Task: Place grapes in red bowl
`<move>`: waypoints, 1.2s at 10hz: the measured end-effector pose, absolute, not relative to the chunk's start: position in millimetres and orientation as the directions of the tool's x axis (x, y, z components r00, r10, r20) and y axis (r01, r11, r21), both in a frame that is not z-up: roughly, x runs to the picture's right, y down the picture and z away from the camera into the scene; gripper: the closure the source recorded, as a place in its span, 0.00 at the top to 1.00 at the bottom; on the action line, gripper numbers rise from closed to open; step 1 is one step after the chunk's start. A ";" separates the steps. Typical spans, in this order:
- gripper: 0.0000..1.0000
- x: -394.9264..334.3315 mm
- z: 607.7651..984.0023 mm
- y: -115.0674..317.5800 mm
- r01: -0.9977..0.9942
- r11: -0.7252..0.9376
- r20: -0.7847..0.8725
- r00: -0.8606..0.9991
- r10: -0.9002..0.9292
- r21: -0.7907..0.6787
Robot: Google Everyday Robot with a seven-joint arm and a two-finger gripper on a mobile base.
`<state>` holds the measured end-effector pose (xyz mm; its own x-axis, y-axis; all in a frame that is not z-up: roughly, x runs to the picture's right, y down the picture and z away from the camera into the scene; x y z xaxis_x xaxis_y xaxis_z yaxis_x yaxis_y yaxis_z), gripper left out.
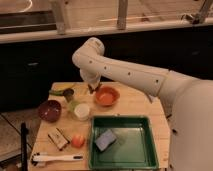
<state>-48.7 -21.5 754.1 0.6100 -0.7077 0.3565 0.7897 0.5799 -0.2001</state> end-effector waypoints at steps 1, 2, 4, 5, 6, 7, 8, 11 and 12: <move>0.01 -42.4 757.7 -20.7 0.781 0.588 0.355 0.621 -0.699 -0.209; 0.01 -37.8 762.1 -20.0 0.773 0.596 0.355 0.631 -0.690 -0.216; 0.01 -29.7 772.5 -19.1 0.760 0.608 0.361 0.646 -0.672 -0.227; 0.01 -25.2 778.6 -18.7 0.755 0.614 0.367 0.652 -0.663 -0.233; 0.01 -22.0 785.1 -18.4 0.750 0.618 0.374 0.657 -0.654 -0.237; 0.01 -19.6 791.9 -17.5 0.746 0.621 0.384 0.661 -0.644 -0.243; 0.01 -18.4 795.4 -17.5 0.744 0.622 0.387 0.663 -0.640 -0.245; 0.01 -12.0 806.8 -15.5 0.732 0.630 0.400 0.676 -0.619 -0.261; 0.01 -8.9 809.9 -15.7 0.727 0.633 0.400 0.681 -0.613 -0.266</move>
